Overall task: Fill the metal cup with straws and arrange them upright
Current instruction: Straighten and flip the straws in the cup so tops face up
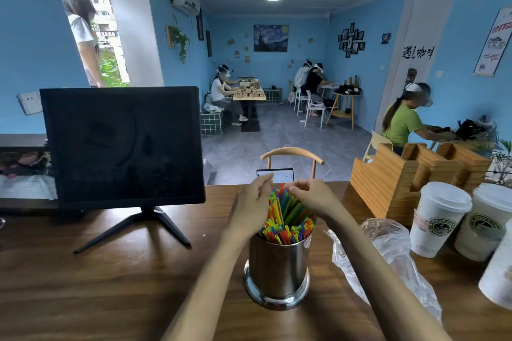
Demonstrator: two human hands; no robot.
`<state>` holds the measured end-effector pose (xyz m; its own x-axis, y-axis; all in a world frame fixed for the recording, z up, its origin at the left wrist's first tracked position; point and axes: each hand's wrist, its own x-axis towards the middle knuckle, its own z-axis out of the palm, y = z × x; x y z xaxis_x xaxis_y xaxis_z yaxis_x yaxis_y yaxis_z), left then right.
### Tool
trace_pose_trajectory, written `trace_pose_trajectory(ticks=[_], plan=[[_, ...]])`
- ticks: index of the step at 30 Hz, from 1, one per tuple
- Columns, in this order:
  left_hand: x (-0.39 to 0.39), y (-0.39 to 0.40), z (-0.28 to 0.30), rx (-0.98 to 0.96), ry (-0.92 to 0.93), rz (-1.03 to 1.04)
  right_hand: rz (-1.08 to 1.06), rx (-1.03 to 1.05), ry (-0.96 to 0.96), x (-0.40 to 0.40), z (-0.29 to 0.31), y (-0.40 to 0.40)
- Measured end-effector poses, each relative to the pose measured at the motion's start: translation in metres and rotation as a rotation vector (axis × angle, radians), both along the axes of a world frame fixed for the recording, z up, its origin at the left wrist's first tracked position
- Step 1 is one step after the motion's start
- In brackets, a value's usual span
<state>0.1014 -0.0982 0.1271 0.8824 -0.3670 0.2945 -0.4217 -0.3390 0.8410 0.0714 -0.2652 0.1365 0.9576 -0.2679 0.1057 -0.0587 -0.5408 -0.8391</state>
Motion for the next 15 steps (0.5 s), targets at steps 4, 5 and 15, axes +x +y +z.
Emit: trace_pose_trajectory(ticks=[4, 5, 15], plan=[[0.004, -0.001, -0.005, -0.007, 0.027, 0.002, 0.003, 0.077, -0.021, 0.002, 0.004, 0.002], [0.005, -0.002, -0.005, -0.038, 0.028, 0.019, 0.008, 0.091, -0.029, 0.001, 0.005, 0.002], [0.006, -0.003, -0.011, -0.166, 0.050, 0.044, -0.038, 0.036, -0.287, -0.004, 0.017, 0.005]])
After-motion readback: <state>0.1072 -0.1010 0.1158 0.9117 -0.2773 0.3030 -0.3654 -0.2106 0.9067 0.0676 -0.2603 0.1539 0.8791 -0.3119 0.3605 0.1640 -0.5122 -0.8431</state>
